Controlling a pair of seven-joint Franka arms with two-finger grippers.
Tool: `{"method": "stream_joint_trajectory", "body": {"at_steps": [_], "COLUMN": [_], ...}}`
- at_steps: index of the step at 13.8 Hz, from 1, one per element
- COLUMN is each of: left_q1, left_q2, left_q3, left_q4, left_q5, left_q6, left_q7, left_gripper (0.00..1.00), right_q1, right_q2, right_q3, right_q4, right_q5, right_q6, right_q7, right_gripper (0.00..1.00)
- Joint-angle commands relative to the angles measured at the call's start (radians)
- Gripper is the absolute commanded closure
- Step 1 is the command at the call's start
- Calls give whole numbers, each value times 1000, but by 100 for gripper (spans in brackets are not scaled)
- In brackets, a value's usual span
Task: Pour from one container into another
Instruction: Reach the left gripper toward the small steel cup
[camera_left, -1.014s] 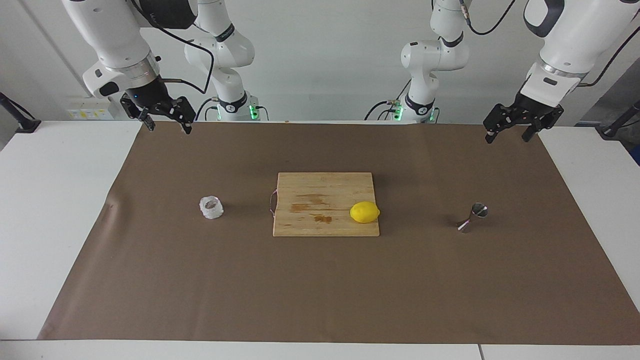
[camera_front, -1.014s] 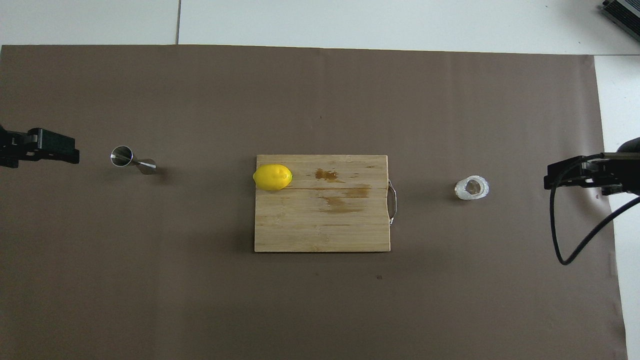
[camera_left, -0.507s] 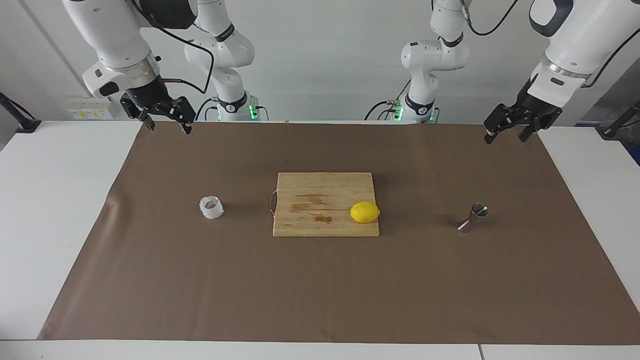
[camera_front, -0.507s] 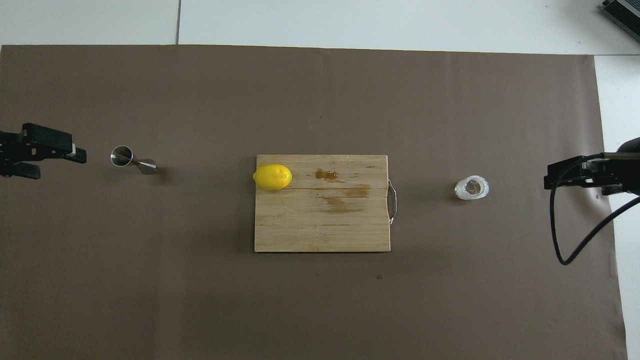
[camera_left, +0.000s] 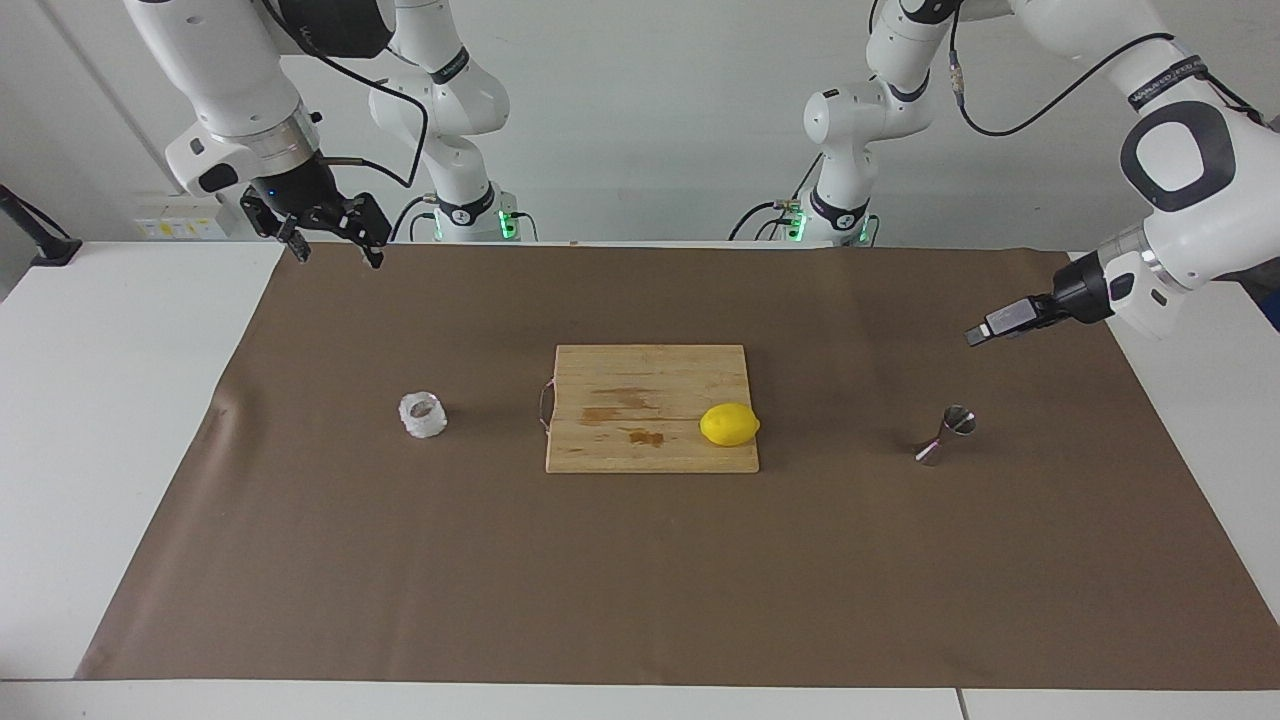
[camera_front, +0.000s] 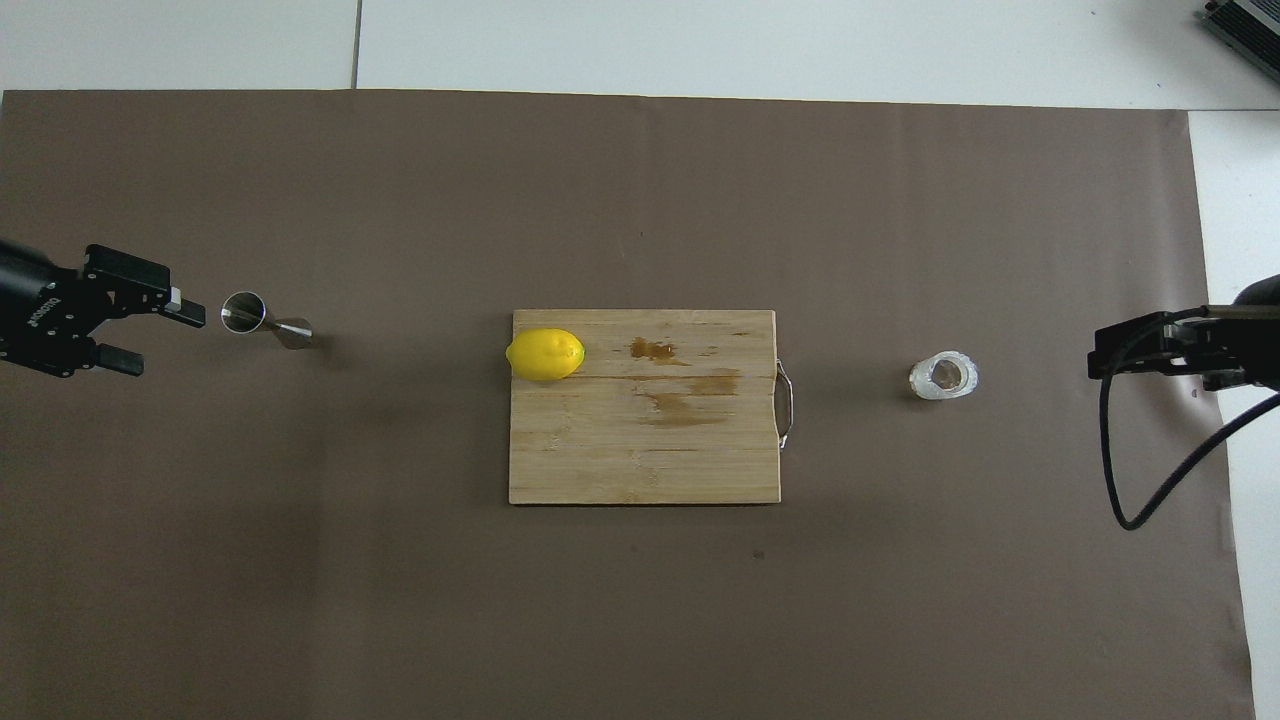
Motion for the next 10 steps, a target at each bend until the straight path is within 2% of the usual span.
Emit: {"method": "stream_joint_trajectory", "body": {"at_steps": [1, 6, 10], "left_q1": [38, 95, 98], "left_q2": [51, 123, 166], "left_q3": [-3, -3, -2], "left_q4": [16, 3, 3], "left_q5": [-64, -171, -188], "left_q6": [-91, -247, -304], "left_q7": [-17, -84, -98], "left_gripper": [0, 0, 0], "right_q1": [-13, -13, -13], "right_q2": [-8, -8, -8], "right_q3": [4, 4, 4], "right_q4": [-4, -4, -4], "right_q5": [29, 29, 29], "right_q6": [-6, -6, -6], "right_q7": [1, 1, 1], "right_gripper": [0, 0, 0]}}
